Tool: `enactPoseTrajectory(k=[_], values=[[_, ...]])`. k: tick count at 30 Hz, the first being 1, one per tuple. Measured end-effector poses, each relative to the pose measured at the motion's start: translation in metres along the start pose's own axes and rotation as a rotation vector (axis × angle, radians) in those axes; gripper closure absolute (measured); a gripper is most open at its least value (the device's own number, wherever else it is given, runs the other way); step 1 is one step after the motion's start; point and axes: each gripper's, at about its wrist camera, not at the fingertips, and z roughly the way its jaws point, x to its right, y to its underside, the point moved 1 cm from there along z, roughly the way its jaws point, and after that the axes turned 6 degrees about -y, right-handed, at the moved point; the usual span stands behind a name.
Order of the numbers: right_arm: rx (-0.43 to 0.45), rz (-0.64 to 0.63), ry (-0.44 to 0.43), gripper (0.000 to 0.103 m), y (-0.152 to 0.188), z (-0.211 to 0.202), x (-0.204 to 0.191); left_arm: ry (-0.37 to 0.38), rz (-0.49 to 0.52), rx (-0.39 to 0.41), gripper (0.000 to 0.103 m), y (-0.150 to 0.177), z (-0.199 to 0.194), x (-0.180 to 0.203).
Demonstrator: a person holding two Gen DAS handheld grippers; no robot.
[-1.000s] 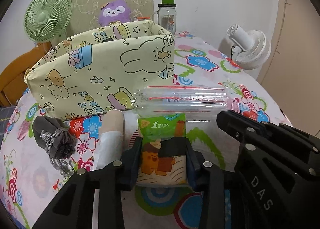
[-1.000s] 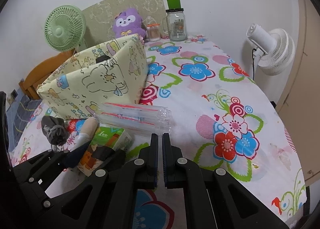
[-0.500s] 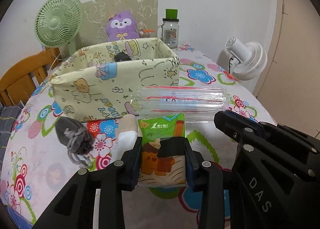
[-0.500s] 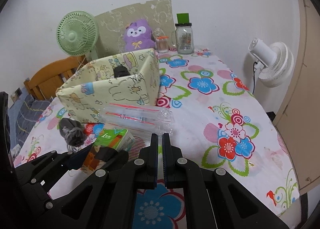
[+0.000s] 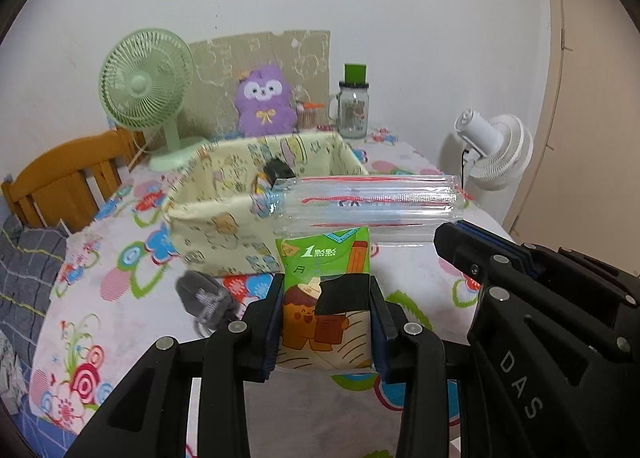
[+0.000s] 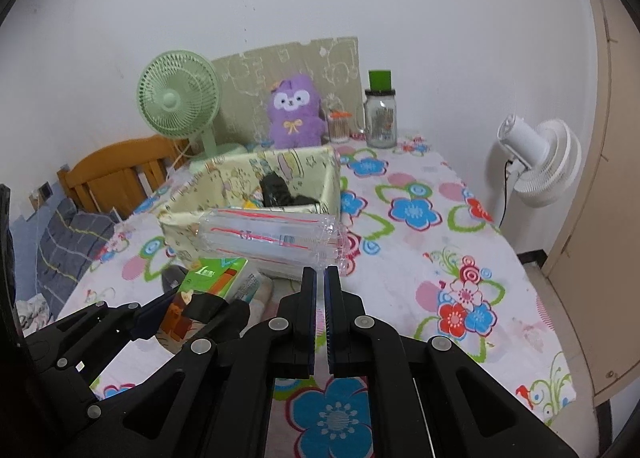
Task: Organize soft objects
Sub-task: 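Lift the green tissue pack over the fabric box while the right tool carries the straw bag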
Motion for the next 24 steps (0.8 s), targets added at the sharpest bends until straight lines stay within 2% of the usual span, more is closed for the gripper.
enactPoseTrajectory(k=[11, 24], values=[[0.055, -0.005, 0.004, 0.096, -0.021, -0.027, -0.016, -0.013, 0.003, 0.067, 0.066, -0.019, -0.031, -0.009], [0.101, -0.022, 0.001, 0.096, -0.047, -0.041, -0.027, -0.027, -0.003, 0.119, 0.066, -0.040, -0.048, -0.017]])
